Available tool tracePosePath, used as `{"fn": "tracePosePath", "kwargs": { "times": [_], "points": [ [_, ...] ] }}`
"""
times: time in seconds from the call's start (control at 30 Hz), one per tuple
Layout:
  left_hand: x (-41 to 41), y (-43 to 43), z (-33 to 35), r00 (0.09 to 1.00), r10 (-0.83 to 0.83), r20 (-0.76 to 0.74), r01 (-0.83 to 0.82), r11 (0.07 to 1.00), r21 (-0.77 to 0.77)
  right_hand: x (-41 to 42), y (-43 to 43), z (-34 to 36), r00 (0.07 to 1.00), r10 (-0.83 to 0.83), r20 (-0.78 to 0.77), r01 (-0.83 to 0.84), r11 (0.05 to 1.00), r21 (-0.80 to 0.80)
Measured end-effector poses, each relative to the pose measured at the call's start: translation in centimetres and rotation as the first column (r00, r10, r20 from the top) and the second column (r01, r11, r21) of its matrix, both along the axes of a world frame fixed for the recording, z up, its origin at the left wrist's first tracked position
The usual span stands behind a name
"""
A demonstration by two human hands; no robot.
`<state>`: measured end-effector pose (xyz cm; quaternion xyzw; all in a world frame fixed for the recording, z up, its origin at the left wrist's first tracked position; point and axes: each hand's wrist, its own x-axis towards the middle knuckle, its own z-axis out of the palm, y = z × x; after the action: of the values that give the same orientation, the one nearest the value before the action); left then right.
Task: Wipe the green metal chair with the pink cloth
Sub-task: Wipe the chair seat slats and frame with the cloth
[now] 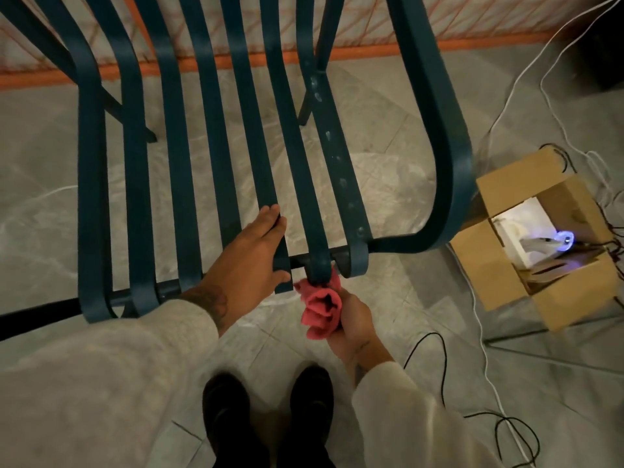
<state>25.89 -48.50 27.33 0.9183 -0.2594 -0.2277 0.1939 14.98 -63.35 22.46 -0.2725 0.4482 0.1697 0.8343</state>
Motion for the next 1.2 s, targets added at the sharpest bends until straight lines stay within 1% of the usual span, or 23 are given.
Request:
{"fn": "tracePosePath", "kwargs": {
  "times": [0.07, 0.13, 0.17, 0.23, 0.3, 0.37, 0.4, 0.47, 0.57, 0.67, 0.73, 0.77, 0.8, 0.93, 1.07, 1.1, 1.2],
  "points": [
    [0.2, -0.1, 0.4, 1.000, -0.003, -0.007, 0.003, 1.000, 0.008, -1.0, -0.2, 1.8, 0.997, 0.075, 0.002, -0.075, 0.990, -0.123],
    [0.2, -0.2, 0.6, 1.000, 0.004, -0.025, -0.004, 1.000, 0.011, -1.1, -0.4, 1.8, 0.996, 0.057, -0.070, -0.074, 0.962, -0.264],
    [0.2, -0.2, 0.8, 0.999, 0.009, -0.036, -0.008, 1.000, 0.016, -0.8, -0.5, 1.7, 0.994, 0.054, -0.091, -0.076, 0.961, -0.266],
    [0.1, -0.2, 1.1, 0.998, 0.004, -0.057, -0.002, 0.999, 0.033, 0.3, -0.4, 1.9, 0.990, 0.082, -0.110, -0.104, 0.972, -0.211],
    [0.5, -0.1, 1.5, 0.996, -0.015, -0.084, 0.019, 0.999, 0.046, 0.9, -0.9, 2.6, 0.970, 0.185, -0.156, -0.223, 0.934, -0.280],
    [1.5, 0.1, 2.2, 0.987, -0.027, -0.157, 0.037, 0.997, 0.065, 0.8, -1.7, 4.8, 0.917, 0.335, -0.215, -0.394, 0.837, -0.379],
    [2.3, 0.2, 3.2, 0.982, -0.024, -0.187, 0.038, 0.997, 0.074, 1.1, -2.2, 6.8, 0.882, 0.402, -0.248, -0.472, 0.761, -0.446],
    [3.8, 0.3, 5.7, 0.977, -0.002, -0.212, 0.020, 0.996, 0.084, 1.9, -3.2, 11.0, 0.836, 0.482, -0.262, -0.536, 0.613, -0.580],
    [6.7, 0.4, 10.3, 0.977, 0.104, -0.187, -0.092, 0.993, 0.072, 5.4, -4.2, 16.9, 0.771, 0.604, -0.201, -0.525, 0.424, -0.738],
    [9.6, 0.2, 15.5, 0.976, 0.170, -0.133, -0.166, 0.985, 0.042, 9.9, -5.1, 21.2, 0.707, 0.691, -0.152, -0.463, 0.289, -0.838],
    [11.4, 0.0, 19.2, 0.973, 0.212, -0.089, -0.211, 0.977, 0.014, 12.8, -5.5, 24.5, 0.690, 0.716, -0.110, -0.377, 0.226, -0.898],
    [11.9, -0.1, 20.3, 0.973, 0.220, -0.072, -0.220, 0.975, 0.016, 13.9, -5.7, 25.7, 0.689, 0.719, -0.086, -0.341, 0.217, -0.914],
    [12.7, -0.2, 21.7, 0.973, 0.227, -0.042, -0.227, 0.974, 0.015, 15.0, -5.9, 27.0, 0.693, 0.720, -0.047, -0.301, 0.229, -0.926],
    [14.6, -0.4, 25.9, 0.969, 0.246, 0.000, -0.246, 0.969, 0.007, 18.2, -7.0, 31.3, 0.740, 0.668, 0.072, -0.204, 0.325, -0.923],
    [16.1, -0.4, 26.8, 0.967, 0.255, -0.004, -0.255, 0.967, -0.001, 20.2, -7.5, 32.2, 0.788, 0.600, 0.134, -0.189, 0.443, -0.876],
    [16.4, -0.4, 26.8, 0.969, 0.248, -0.007, -0.248, 0.969, 0.001, 20.4, -7.4, 32.0, 0.796, 0.591, 0.130, -0.195, 0.454, -0.870],
    [19.4, -0.4, 26.1, 0.974, 0.225, -0.017, -0.225, 0.974, -0.023, 22.4, -7.0, 30.9, 0.817, 0.568, 0.094, -0.201, 0.434, -0.878]
  ]
}}
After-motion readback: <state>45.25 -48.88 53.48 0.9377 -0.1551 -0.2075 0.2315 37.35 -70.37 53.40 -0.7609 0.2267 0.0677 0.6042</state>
